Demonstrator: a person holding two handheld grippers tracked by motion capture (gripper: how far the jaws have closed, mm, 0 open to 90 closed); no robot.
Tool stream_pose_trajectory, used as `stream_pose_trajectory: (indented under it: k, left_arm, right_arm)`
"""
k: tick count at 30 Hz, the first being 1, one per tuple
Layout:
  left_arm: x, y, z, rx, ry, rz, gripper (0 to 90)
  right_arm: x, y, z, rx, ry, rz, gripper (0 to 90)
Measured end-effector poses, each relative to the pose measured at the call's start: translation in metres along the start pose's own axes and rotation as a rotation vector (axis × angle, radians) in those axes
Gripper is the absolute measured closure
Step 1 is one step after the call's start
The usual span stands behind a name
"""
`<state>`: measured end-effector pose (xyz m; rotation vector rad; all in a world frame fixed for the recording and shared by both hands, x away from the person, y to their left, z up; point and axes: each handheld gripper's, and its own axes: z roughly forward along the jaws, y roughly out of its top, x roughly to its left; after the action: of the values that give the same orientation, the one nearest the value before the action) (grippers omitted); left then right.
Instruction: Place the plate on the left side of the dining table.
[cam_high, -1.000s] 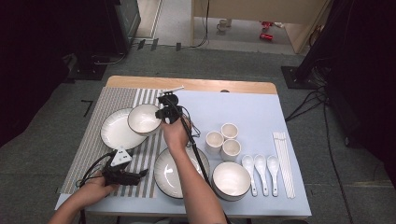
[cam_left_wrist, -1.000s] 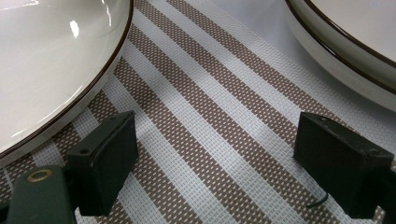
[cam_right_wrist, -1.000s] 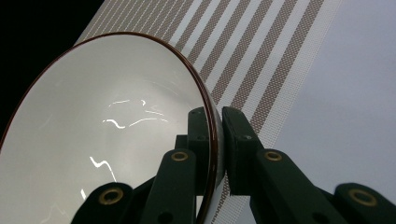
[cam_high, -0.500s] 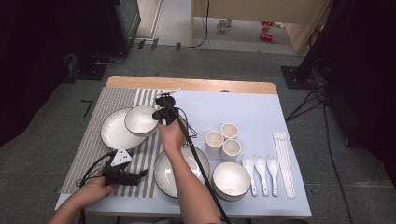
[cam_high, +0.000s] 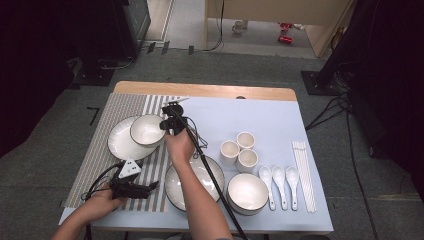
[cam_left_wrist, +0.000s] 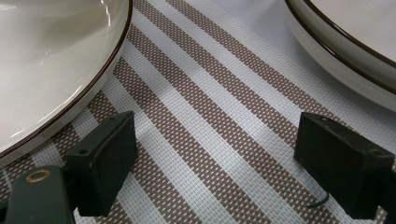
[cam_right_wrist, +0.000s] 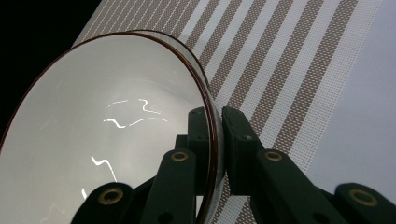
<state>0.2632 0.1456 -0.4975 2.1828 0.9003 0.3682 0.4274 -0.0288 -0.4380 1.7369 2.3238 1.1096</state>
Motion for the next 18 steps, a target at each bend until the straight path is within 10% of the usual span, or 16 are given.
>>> stream_pose_trajectory:
  k: [18]
  left_arm:
    - [0.0, 0.0, 0.0, 0.001, 0.001, 0.001, 13.1]
  right_arm:
    - [0.008, -0.005, 0.014, -0.005, 0.009, -0.018, 80.3]
